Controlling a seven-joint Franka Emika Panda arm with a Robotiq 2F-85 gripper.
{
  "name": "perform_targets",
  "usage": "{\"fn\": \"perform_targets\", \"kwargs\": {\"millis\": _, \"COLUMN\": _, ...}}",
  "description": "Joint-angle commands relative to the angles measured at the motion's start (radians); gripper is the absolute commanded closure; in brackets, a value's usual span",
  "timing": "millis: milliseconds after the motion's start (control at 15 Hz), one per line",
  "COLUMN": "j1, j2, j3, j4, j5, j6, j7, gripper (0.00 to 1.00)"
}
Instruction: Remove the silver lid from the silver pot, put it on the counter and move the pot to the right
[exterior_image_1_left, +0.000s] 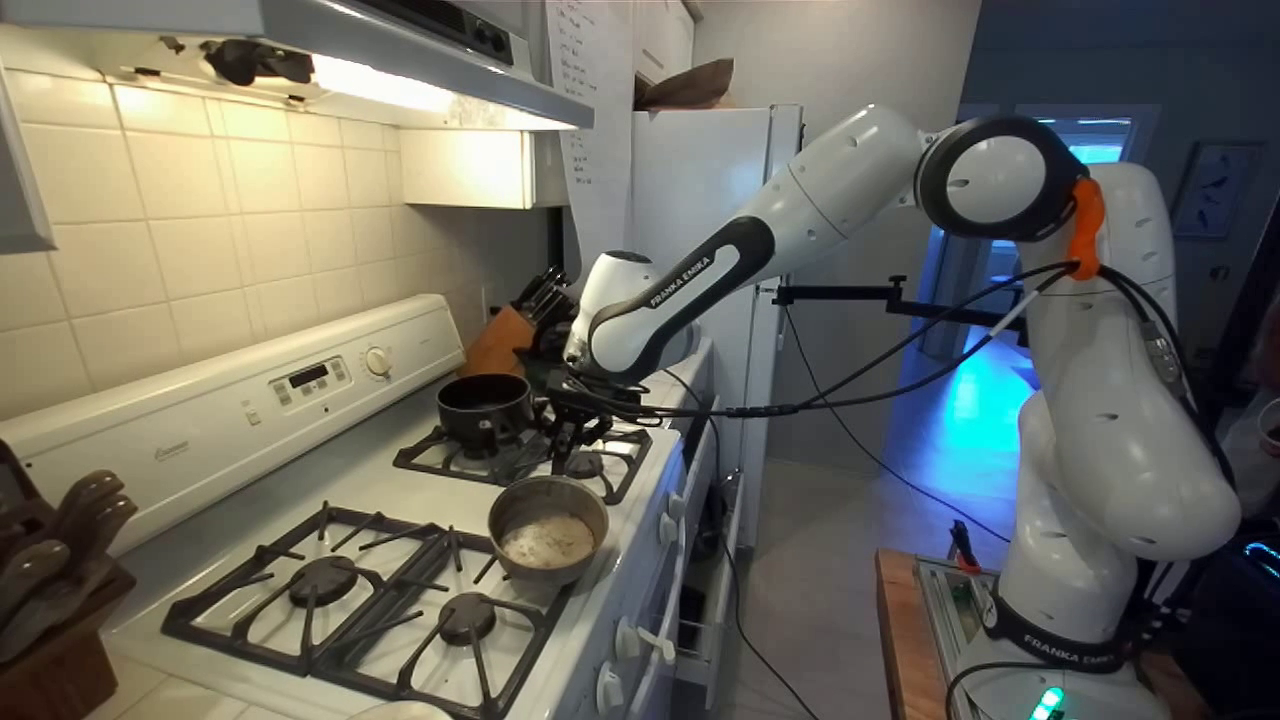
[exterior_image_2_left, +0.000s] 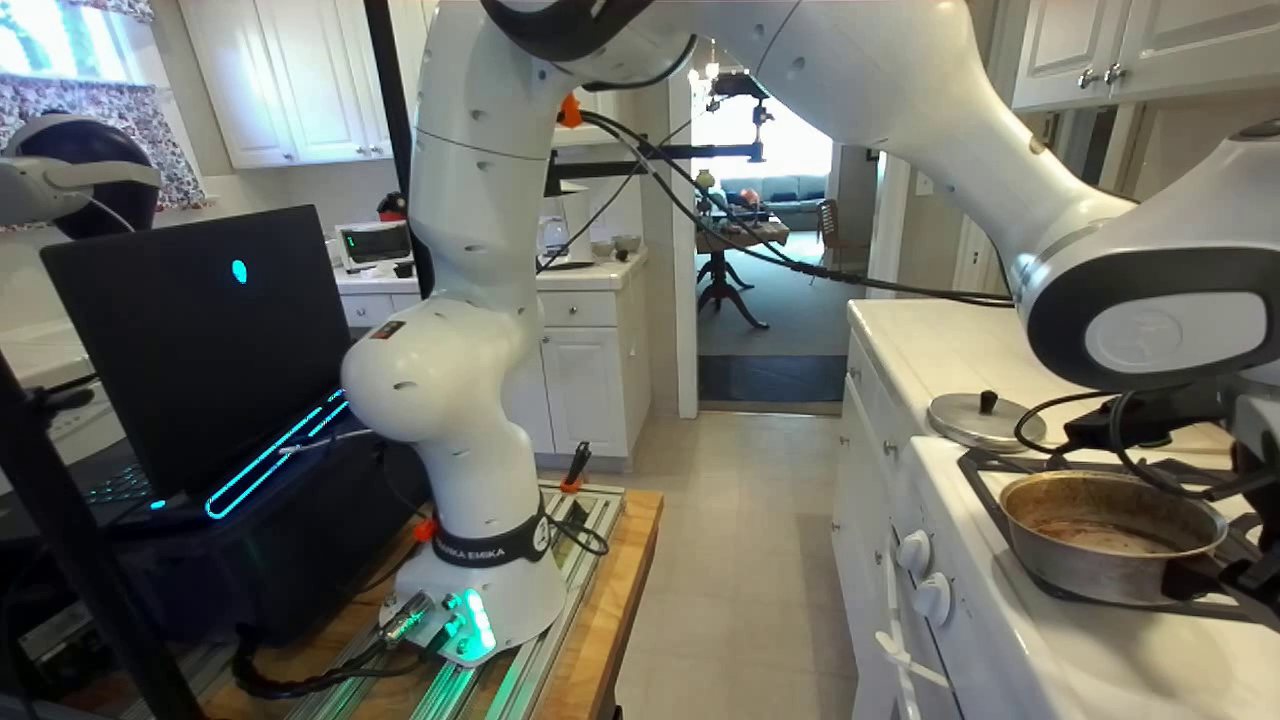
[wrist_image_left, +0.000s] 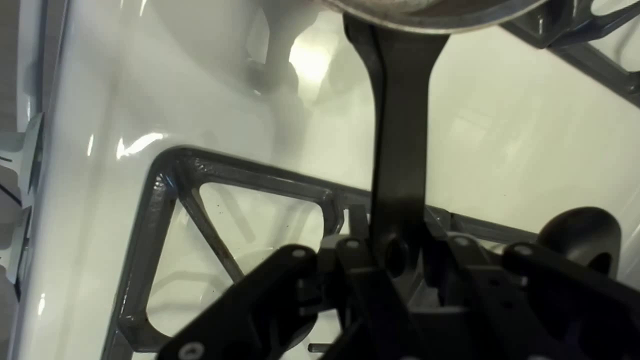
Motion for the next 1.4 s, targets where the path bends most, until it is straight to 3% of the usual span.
{"fn": "perform_targets", "kwargs": {"millis": 0, "j1": 0.013, "j2": 0.005, "j3": 0.011, "j4": -0.004, "j5": 0.015, "j6": 0.025, "j7": 0.038, "gripper": 0.94}}
{"fn": "perform_targets", "kwargs": {"millis": 1267, "j1": 0.04, "j2": 0.082, "j3": 0.012, "j4": 0.075, "j5": -0.002, "j6": -0.004, "j7": 0.066, "gripper": 0.94}}
{"fn": "perform_targets", "kwargs": {"millis": 1333, "j1": 0.041, "j2": 0.084, "j3": 0.012, "j4": 0.078, "j5": -0.003, "j6": -0.005, "j7": 0.065, "gripper": 0.87}}
